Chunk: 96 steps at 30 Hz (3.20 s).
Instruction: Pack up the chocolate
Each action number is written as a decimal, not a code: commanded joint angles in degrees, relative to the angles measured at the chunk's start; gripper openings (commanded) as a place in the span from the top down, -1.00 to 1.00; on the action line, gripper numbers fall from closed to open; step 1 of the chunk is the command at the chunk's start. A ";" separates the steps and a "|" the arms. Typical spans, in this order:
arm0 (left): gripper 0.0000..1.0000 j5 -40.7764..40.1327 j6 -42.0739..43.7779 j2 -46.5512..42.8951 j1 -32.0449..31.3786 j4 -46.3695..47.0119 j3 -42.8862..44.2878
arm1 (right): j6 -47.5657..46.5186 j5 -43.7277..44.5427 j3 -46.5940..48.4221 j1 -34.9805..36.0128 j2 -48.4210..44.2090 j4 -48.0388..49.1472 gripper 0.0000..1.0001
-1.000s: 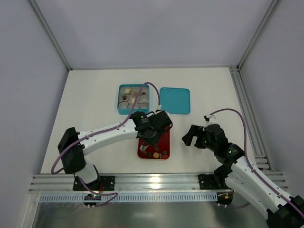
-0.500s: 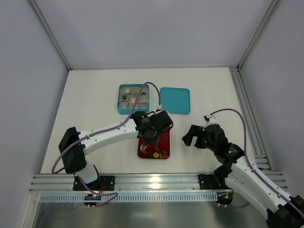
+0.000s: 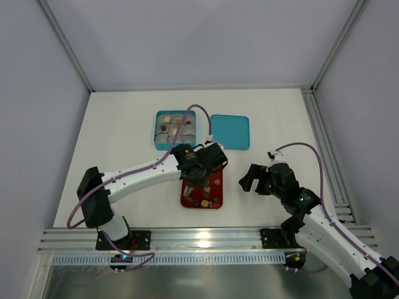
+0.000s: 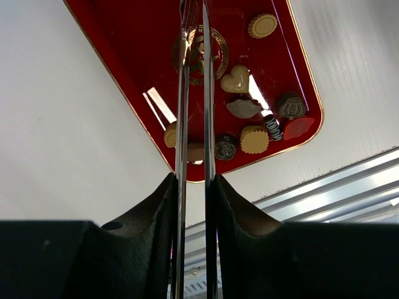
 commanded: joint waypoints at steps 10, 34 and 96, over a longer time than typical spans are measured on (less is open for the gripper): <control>0.28 3.87 -0.22 -3.60 -0.45 0.29 1.94 | 0.91 0.02 -0.14 0.12 0.02 2.19 -0.99; 0.16 6.25 1.10 -2.20 -3.09 0.11 2.11 | 0.83 0.28 0.30 0.21 -0.33 1.49 -1.00; 0.43 1.77 2.50 1.67 -4.15 -2.43 4.92 | 1.00 0.02 -0.58 0.21 -0.77 1.93 -0.99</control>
